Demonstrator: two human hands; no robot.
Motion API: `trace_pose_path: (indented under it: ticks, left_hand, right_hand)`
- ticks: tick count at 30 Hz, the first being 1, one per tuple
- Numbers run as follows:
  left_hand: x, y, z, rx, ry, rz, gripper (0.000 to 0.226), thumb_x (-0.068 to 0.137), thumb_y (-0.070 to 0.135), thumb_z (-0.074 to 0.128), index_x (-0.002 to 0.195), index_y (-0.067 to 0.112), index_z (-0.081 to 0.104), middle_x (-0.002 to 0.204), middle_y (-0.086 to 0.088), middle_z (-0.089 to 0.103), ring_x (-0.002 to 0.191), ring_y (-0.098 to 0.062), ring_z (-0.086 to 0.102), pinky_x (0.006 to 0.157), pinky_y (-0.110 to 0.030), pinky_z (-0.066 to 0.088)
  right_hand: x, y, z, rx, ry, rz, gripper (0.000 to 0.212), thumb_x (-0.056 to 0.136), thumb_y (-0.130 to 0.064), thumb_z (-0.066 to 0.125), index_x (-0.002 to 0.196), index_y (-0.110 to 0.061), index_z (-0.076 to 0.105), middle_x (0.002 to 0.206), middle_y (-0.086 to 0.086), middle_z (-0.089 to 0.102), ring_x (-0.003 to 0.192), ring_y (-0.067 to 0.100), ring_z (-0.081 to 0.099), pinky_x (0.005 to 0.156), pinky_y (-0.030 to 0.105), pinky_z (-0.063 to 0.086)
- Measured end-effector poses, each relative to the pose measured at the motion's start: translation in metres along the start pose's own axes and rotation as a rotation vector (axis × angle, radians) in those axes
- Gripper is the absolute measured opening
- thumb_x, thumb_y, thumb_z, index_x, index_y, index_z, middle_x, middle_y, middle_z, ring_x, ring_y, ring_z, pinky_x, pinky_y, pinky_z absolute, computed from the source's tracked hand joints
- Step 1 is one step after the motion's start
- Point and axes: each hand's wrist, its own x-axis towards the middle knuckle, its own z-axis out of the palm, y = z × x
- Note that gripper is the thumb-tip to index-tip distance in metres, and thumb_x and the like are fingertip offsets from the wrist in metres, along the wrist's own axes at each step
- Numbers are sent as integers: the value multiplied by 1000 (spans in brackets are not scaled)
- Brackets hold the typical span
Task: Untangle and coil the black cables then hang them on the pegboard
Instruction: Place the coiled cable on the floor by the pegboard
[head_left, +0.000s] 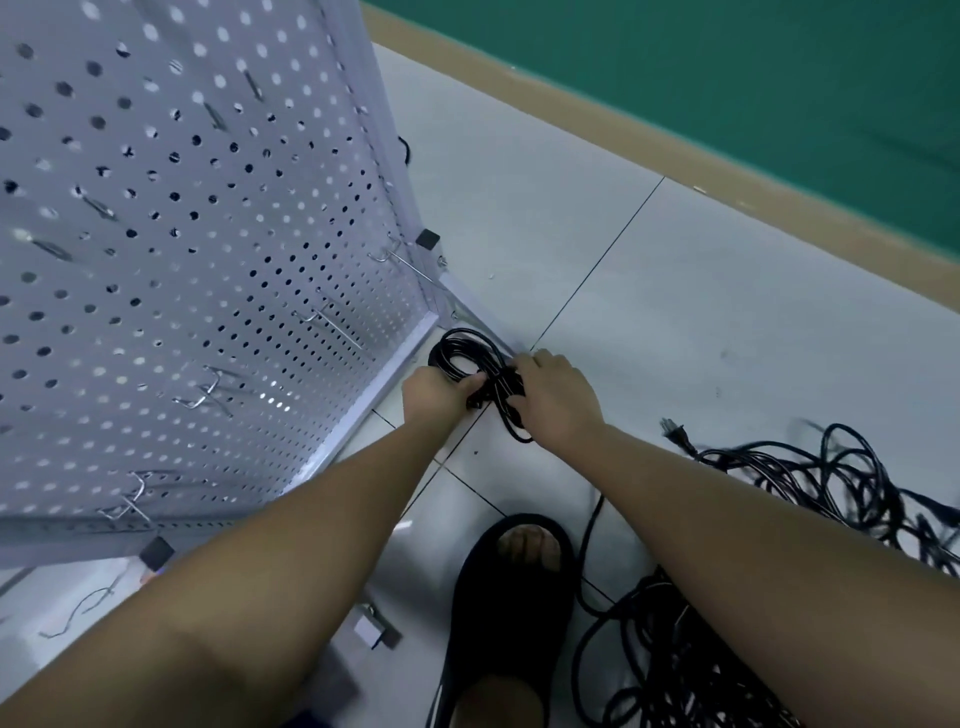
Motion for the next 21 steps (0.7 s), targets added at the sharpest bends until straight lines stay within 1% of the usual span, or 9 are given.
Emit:
trace_pose_path:
  ticks: [2, 4, 7, 9, 11, 15, 16, 19, 21]
  left_hand:
    - [2, 0, -2, 63, -10, -7, 59, 82, 60, 85, 68, 9, 60, 64, -11, 61, 59, -22, 57, 55, -35, 42]
    - [-3, 3, -6, 155, -23, 16, 63, 88, 64, 77, 70, 4, 65, 65, -12, 64, 59, -23, 59, 55, -32, 42]
    - [-20, 10, -12, 306, -18, 133, 61, 101, 59, 63, 66, 10, 51, 60, -4, 53, 58, -22, 54, 51, -30, 34]
    - [-33, 19, -12, 333, 3, 204, 52, 104, 53, 60, 70, 14, 51, 64, -2, 55, 62, -21, 55, 52, -30, 33]
    - [-48, 34, -8, 318, -14, 287, 41, 105, 44, 62, 76, 17, 52, 67, -1, 59, 62, -17, 55, 52, -29, 33]
    - [-93, 72, 20, 348, -135, 524, 32, 103, 32, 64, 76, 20, 52, 69, 6, 57, 62, -10, 53, 52, -23, 31]
    - [-105, 80, 31, 378, -174, 578, 30, 103, 32, 64, 78, 20, 54, 71, 7, 58, 65, -10, 55, 54, -25, 32]
    - [-144, 98, 63, 395, -322, 642, 20, 100, 35, 66, 87, 20, 63, 78, 8, 67, 74, -9, 62, 63, -30, 46]
    - [-170, 107, 80, 378, -419, 667, 14, 98, 32, 68, 88, 22, 66, 82, 8, 70, 79, -10, 65, 69, -29, 49]
  right_hand:
    - [-5, 4, -4, -13, -17, 16, 54, 107, -39, 61, 152, -14, 45, 142, 12, 54, 127, 33, 52, 101, 43, 45]
    - [-13, 11, -7, -11, -32, 6, 54, 107, -39, 61, 152, -15, 45, 142, 12, 52, 127, 33, 51, 101, 43, 44]
    - [-30, 26, -15, 35, -33, -18, 46, 108, -32, 58, 150, -14, 49, 141, 11, 52, 127, 32, 51, 99, 42, 42]
    - [-43, 41, -23, 74, -36, -34, 42, 109, -29, 56, 148, -14, 52, 139, 12, 54, 126, 32, 52, 99, 42, 44]
    - [-60, 56, -35, 133, -42, -41, 40, 109, -27, 57, 146, -13, 55, 137, 11, 57, 125, 31, 54, 101, 44, 47]
    - [-103, 91, -65, 198, -47, -44, 33, 107, -23, 60, 138, -13, 62, 127, 8, 62, 120, 28, 58, 102, 43, 48]
    - [-115, 100, -72, 205, -43, -36, 31, 106, -23, 61, 135, -14, 64, 124, 7, 63, 117, 27, 59, 100, 42, 48]
    - [-157, 121, -93, 207, -26, 1, 24, 102, -20, 64, 125, -15, 68, 114, 5, 67, 106, 26, 64, 96, 40, 50]
    - [-188, 134, -104, 205, -22, 19, 19, 100, -18, 64, 118, -15, 70, 108, 6, 70, 101, 27, 66, 92, 42, 51]
